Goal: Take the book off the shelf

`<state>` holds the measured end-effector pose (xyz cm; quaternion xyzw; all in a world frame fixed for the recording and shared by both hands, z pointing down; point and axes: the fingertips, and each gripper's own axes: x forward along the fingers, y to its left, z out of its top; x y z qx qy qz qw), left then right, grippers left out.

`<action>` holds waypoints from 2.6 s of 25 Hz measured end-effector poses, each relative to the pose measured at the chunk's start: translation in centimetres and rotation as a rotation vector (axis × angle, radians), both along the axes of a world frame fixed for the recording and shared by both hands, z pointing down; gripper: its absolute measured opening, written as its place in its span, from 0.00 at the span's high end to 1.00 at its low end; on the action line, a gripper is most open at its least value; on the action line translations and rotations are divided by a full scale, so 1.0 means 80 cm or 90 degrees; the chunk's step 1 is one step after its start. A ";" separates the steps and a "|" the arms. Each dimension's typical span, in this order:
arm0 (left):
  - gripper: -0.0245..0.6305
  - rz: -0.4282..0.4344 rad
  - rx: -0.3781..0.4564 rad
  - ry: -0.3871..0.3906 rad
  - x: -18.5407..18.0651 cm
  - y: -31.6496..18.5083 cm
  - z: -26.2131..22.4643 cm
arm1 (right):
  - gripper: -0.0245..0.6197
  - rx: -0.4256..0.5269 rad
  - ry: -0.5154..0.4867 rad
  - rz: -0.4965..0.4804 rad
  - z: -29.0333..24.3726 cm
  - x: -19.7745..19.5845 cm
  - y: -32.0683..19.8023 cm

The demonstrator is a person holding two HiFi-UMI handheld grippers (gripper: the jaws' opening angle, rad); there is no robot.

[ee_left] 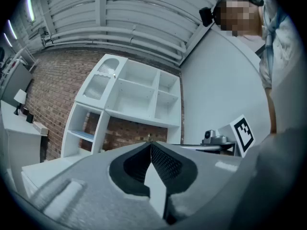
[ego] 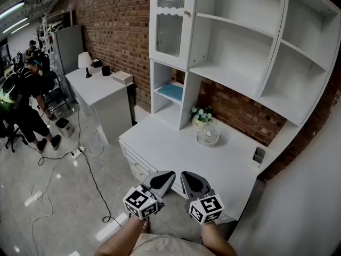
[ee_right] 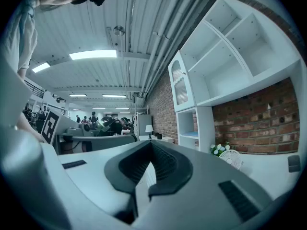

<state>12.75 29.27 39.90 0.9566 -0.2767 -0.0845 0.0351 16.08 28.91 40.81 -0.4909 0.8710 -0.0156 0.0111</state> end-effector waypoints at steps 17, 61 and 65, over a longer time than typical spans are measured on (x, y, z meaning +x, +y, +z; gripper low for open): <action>0.95 -0.010 -0.025 -0.004 -0.001 -0.012 0.017 | 0.94 -0.005 -0.034 -0.020 0.009 -0.003 -0.010; 0.95 0.036 -0.098 0.054 -0.189 -0.296 0.041 | 0.94 -0.063 0.012 0.050 0.031 -0.161 -0.289; 0.95 0.048 -0.107 0.049 -0.173 -0.318 0.051 | 0.94 -0.071 0.013 0.051 0.040 -0.150 -0.315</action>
